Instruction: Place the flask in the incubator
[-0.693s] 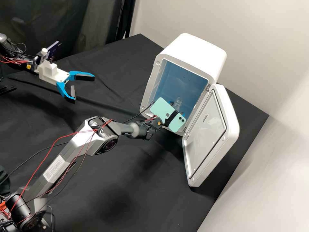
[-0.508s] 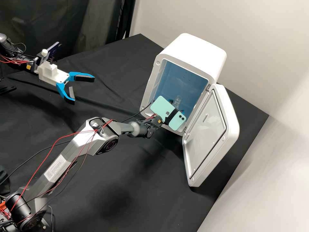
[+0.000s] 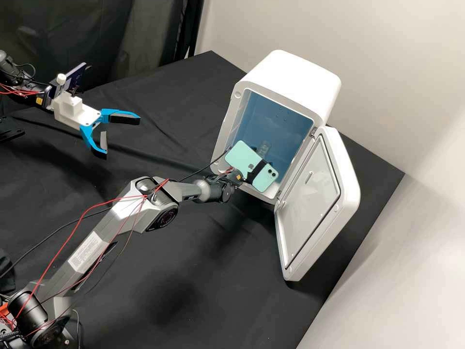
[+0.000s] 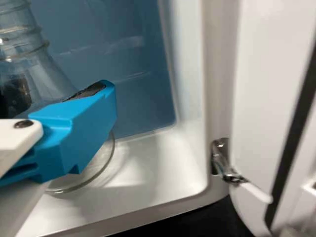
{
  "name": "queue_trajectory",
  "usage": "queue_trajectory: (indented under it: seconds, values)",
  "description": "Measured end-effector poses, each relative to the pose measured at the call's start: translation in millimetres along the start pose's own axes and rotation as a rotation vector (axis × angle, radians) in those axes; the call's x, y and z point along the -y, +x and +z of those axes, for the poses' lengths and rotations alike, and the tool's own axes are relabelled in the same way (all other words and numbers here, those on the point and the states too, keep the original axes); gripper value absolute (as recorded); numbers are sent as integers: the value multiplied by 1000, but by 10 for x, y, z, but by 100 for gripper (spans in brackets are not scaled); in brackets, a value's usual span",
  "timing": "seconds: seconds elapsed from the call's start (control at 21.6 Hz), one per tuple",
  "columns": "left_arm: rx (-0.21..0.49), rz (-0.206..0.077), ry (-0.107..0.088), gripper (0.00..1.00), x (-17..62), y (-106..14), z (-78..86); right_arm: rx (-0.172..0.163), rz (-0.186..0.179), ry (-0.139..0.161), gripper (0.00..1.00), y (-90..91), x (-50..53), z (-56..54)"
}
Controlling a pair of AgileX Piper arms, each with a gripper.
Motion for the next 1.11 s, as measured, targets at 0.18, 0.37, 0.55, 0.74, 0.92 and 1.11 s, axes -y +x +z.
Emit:
queue_trajectory:
  seconds: [0.18,0.37,0.55,0.74,0.92,1.11]
  values:
    - [-1,-3,-1,100,9,-15,5,-5,-10,-13,0,5,36,-25]
    - [8,-7,-1,100,19,-12,27,-19,-10,-10,0,18,63,0]
    - [13,-26,5,100,20,-15,65,-38,-9,-8,0,32,87,20]
    - [22,-46,10,100,32,-12,108,-50,-3,0,0,37,73,65]
    - [21,-43,10,100,21,-16,114,-53,11,15,0,36,13,140]
    - [38,-48,17,100,24,-11,162,-56,34,20,0,47,-70,257]
